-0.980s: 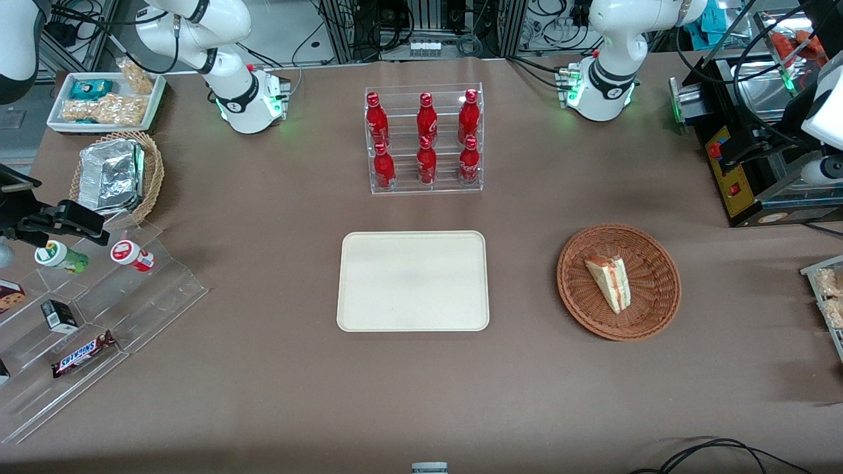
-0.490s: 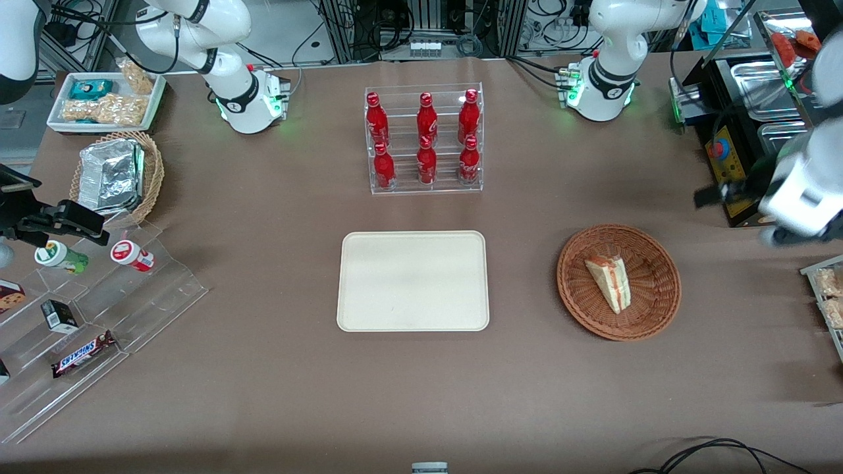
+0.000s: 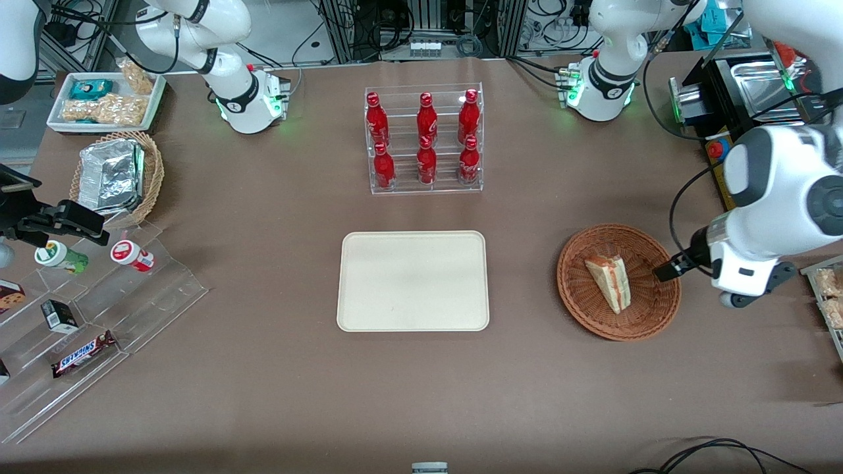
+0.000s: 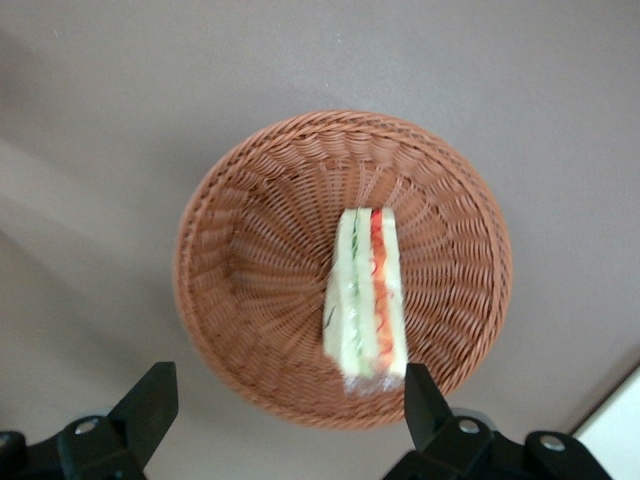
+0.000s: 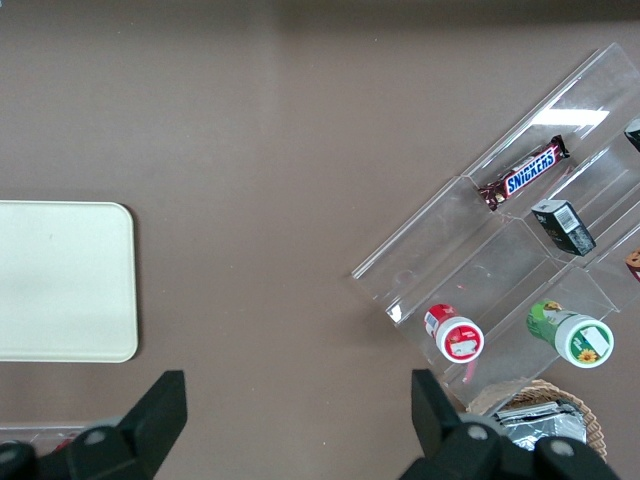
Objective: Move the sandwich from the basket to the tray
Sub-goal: 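Lower the left gripper and close it on the wrapped sandwich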
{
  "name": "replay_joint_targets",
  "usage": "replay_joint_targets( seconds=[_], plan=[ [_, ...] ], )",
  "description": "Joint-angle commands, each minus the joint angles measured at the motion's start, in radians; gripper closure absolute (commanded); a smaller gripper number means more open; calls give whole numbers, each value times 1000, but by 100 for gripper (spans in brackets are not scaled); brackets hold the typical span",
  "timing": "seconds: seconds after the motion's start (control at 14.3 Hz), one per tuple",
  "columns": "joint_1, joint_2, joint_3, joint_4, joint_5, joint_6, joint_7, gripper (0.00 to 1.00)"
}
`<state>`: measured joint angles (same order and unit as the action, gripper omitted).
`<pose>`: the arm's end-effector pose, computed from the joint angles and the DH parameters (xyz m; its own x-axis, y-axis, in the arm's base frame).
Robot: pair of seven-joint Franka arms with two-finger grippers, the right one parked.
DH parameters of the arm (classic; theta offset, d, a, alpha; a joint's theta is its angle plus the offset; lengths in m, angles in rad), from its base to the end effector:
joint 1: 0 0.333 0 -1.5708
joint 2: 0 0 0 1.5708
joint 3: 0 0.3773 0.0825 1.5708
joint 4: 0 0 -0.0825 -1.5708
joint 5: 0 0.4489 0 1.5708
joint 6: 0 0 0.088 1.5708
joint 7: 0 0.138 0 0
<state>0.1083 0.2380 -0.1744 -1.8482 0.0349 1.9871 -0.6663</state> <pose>0.6732 -0.0359 0.3869 0.8285 0.5541 -0.0812 0.5518 -0.8324 -0.0505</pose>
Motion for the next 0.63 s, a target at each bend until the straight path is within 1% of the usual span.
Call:
replay_joint_targets(
  seconds=[0.0, 0.07, 0.35, 0.56],
  plan=[
    [-36, -26, 1, -159, -6, 181, -98, 0],
    [-41, -28, 1, -195, -7, 238, -107, 0],
    [-88, 7, 1, -230, -1, 271, -105, 0],
    [-125, 43, 1, -275, -1, 361, -104, 0]
  ],
)
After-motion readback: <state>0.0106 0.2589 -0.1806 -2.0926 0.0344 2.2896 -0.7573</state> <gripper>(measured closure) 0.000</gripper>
